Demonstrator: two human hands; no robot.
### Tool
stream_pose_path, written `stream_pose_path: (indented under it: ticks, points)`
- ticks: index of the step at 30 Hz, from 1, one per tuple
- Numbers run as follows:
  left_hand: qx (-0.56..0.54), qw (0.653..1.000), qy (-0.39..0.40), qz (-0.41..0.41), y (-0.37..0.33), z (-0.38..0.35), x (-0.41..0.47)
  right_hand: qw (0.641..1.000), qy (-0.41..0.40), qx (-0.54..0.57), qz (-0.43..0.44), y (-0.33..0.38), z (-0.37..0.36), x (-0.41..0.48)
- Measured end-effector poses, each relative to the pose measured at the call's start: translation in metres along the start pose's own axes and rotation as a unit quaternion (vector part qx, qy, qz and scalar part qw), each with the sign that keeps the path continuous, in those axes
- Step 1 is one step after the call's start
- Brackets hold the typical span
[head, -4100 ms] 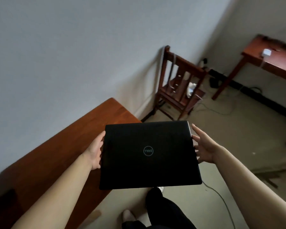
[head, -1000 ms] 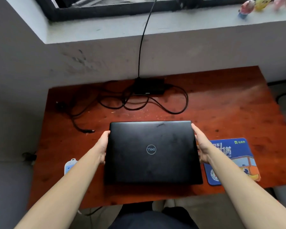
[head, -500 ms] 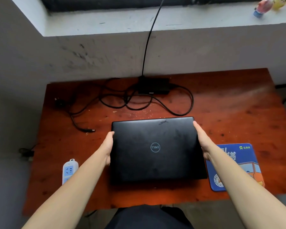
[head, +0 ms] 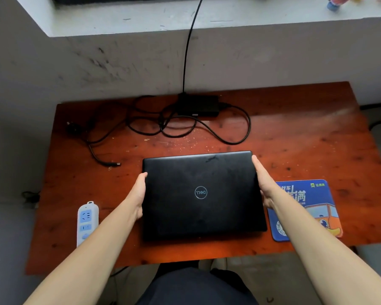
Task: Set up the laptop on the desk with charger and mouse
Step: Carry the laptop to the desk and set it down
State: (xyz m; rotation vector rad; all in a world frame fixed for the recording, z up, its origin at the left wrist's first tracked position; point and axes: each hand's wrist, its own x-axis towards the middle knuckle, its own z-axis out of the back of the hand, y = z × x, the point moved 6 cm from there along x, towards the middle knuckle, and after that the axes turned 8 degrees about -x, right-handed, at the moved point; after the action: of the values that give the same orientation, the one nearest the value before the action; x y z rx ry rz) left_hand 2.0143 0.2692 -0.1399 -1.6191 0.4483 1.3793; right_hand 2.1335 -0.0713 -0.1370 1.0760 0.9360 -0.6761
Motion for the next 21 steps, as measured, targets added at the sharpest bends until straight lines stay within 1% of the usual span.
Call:
stream_pose_path:
  ticks: [3, 7, 10, 12, 16, 19, 21]
  points:
    - [-0.003, 1.0, 0.001, -0.012, 0.002, 0.0, -0.001, 1.0, 0.003, -0.016, -0.005, -0.004, 0.002, -0.001]
    - [-0.008, 0.999, 0.032, -0.027, 0.001, -0.006, -0.014, 0.998, 0.006, -0.056, 0.029, -0.001, 0.001, -0.009]
    - [-0.013, 0.998, 0.036, -0.046, -0.001, -0.002, -0.034, 0.997, 0.003, -0.067, 0.046, -0.005, 0.006, -0.02]
    - [-0.017, 0.997, 0.027, -0.068, -0.003, 0.008, -0.042, 0.996, -0.014, -0.07, 0.061, -0.004, 0.015, -0.027]
    - [-0.077, 0.984, 0.038, -0.158, -0.012, 0.025, -0.069, 0.989, -0.008, -0.056, 0.135, 0.015, 0.024, -0.045]
    - [-0.065, 0.974, 0.019, -0.215, -0.006, 0.038, -0.095, 0.984, 0.014, -0.066, 0.168, 0.028, 0.015, -0.057]
    - [-0.055, 0.971, 0.0, -0.233, 0.003, 0.047, -0.108, 0.98, 0.03, -0.076, 0.184, 0.034, 0.001, -0.059]
